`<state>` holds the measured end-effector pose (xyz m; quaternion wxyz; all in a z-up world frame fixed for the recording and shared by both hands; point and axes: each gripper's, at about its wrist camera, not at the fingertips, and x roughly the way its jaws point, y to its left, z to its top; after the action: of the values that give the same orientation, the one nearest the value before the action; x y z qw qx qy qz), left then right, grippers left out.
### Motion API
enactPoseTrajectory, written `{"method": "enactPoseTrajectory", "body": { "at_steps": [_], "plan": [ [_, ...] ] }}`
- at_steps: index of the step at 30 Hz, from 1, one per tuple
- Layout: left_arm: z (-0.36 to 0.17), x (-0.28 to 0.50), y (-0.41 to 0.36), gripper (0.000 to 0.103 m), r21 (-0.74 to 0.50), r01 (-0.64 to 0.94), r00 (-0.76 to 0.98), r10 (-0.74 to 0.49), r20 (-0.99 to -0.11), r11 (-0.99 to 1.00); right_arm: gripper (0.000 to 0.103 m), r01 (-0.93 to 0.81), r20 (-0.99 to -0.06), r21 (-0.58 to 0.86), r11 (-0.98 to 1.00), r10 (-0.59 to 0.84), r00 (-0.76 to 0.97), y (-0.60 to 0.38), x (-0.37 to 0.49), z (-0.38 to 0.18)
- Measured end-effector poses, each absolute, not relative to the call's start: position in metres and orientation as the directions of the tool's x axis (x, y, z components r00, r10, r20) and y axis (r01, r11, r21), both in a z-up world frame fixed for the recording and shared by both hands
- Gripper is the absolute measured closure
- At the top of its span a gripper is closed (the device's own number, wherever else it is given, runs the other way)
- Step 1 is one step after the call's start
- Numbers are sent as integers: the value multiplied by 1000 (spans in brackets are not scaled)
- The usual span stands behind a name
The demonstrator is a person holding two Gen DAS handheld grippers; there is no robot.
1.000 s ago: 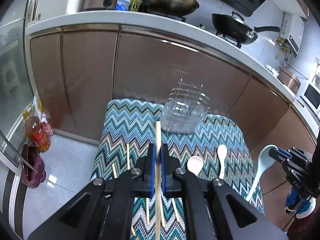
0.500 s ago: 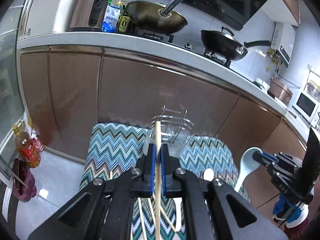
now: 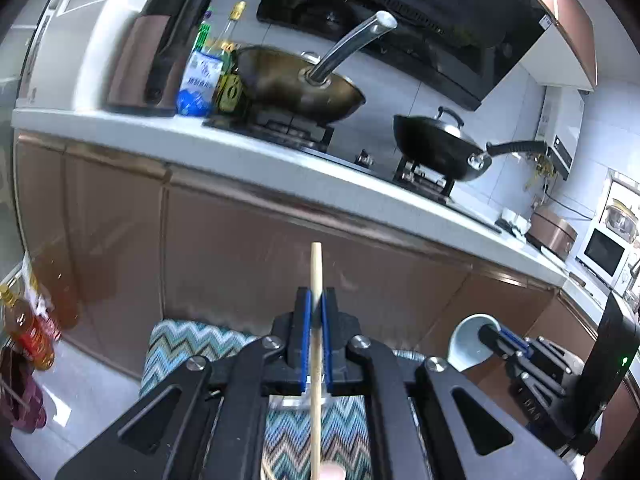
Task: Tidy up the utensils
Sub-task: 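Lift and carry the spoon with the right tool while the left carries the chopstick toward the holder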
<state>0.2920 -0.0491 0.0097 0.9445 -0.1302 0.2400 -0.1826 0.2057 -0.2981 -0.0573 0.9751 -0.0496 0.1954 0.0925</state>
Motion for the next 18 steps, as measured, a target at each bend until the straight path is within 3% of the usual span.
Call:
{"method": "enactPoseTrajectory", "body": {
  "at_steps": [10,18],
  "plan": [
    [3,349,-79,98,-310,215,909,-306,-283,926,96,-89,-301,-150,985,41,953,-281,267,-62],
    [-40,392,-103,98,-262,171,921,-248,-299,950,96,-27,-308,-218,976,-42,950,-269,309,-105]
  ]
}}
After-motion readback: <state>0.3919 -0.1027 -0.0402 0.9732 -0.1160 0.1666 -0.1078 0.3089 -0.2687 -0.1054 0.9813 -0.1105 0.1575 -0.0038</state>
